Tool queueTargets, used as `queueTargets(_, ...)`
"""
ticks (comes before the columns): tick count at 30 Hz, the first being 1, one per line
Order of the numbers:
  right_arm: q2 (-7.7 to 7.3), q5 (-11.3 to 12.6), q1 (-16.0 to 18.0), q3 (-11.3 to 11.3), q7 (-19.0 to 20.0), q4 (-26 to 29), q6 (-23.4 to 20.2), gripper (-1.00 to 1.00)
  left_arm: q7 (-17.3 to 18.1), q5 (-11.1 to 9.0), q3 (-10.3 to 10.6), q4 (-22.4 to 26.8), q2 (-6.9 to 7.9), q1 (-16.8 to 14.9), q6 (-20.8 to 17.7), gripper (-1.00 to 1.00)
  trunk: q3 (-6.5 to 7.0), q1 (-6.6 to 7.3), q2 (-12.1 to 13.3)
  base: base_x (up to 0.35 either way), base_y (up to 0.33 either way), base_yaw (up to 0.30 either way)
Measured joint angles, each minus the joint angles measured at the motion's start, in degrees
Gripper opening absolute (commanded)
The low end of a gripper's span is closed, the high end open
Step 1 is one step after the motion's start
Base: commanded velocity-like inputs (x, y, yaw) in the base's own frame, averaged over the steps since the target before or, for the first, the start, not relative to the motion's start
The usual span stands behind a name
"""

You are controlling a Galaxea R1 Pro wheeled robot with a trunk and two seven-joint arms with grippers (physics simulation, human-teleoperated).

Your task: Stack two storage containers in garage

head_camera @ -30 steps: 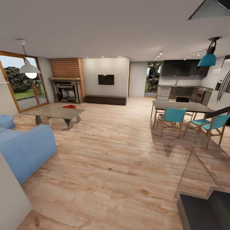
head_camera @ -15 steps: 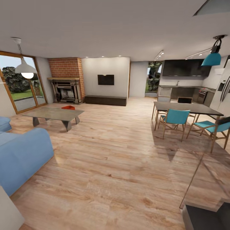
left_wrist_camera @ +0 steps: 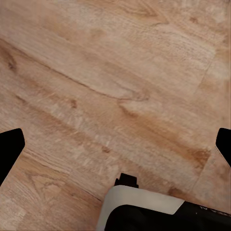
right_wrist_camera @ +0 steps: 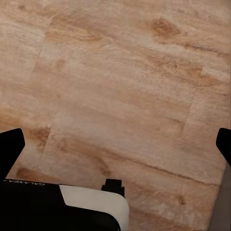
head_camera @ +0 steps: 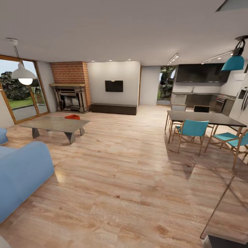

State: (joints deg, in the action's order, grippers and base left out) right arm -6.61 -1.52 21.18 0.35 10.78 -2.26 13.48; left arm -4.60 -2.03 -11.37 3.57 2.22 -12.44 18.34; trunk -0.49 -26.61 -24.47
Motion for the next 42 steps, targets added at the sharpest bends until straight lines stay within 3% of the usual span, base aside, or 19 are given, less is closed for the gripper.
queueTargets(42,-0.05,0.01,0.0,0.0,0.0,0.03,0.0,1.0,-0.01,0.11,0.09,-0.03,-0.27,0.0,0.0,1.0,0.0,0.0,0.0,0.32,0.0,0.0)
